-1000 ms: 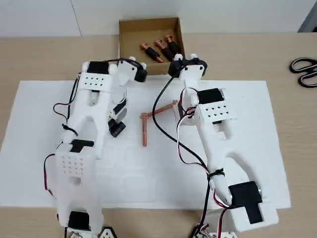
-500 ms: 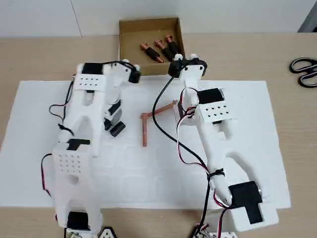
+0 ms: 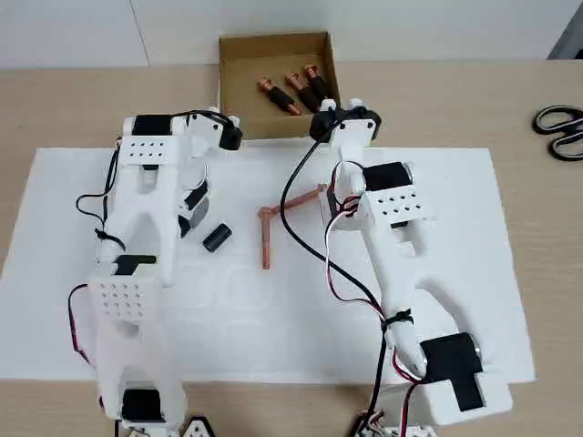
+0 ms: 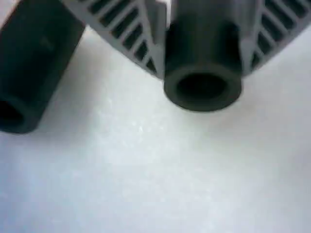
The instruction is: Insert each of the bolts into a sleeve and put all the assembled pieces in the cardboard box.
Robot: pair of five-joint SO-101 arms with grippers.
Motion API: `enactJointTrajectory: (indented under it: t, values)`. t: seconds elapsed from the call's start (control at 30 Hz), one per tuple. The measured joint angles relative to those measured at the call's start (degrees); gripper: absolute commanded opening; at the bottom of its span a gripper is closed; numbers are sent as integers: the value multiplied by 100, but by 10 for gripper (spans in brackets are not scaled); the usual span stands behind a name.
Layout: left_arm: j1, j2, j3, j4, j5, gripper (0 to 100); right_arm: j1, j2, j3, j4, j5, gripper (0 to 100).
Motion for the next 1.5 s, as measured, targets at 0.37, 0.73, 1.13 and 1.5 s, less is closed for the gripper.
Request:
enactJointTrajectory:
  t: [0.37, 0.73, 1.13, 1.5]
  values:
    - [-9, -1811, 448, -18, 79, 5, 290, -26, 0, 0, 0, 134]
    - [1055, -4097, 1890, 26, 782, 5, 642, -2629, 44, 440, 0, 136]
    - [2426, -4114, 1943, -1231, 2092, 5, 2277, -6418, 3393, -941, 0, 136]
    - [3490, -2110, 1275, -1495, 2769, 5, 3297, -8536, 6321, -1881, 0, 136]
